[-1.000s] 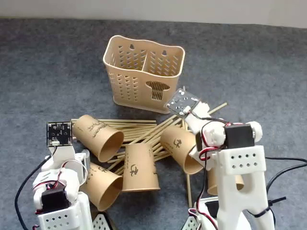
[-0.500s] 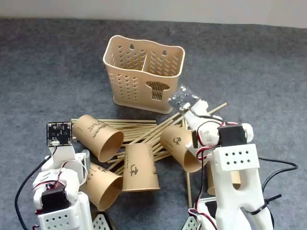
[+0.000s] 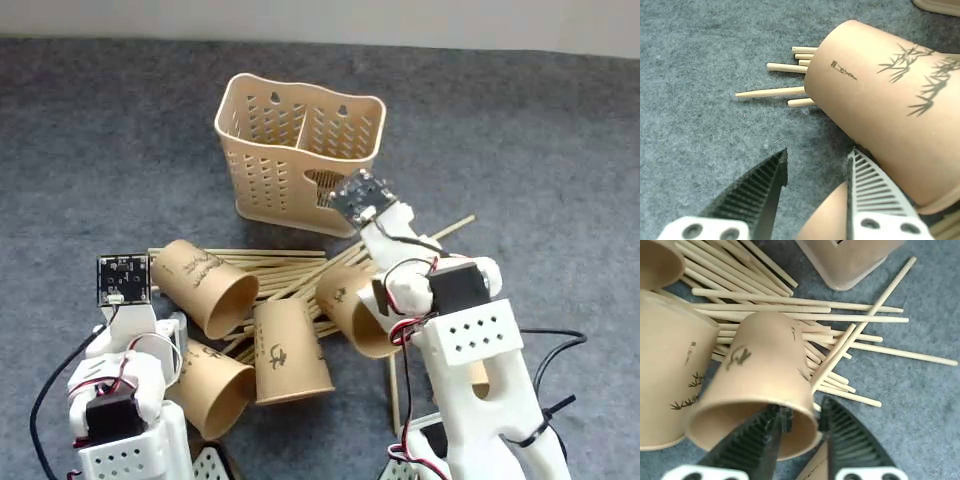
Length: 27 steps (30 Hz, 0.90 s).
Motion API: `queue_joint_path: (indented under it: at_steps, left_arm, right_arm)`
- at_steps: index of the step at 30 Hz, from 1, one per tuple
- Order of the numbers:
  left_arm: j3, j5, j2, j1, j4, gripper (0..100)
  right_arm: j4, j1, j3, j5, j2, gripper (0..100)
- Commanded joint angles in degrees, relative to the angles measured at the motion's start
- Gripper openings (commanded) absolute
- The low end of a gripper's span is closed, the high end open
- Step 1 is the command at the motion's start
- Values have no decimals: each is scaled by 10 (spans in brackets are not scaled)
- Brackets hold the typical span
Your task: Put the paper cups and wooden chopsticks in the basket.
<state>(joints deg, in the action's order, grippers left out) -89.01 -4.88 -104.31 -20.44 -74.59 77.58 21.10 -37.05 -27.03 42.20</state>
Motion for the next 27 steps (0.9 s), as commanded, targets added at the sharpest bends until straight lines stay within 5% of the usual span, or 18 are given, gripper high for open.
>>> queue_joint_path:
  at_steps: [1,20,27]
  left_arm:
    - [1,3,-2,-5,10,200]
    - [1,3,-2,-5,10,200]
    - [1,3,-2,-5,10,200]
  right_arm:
    - [-21,10,11,40,15,16]
    - [137,11,305,123,9,9]
    - [121,10,395,167,8,9]
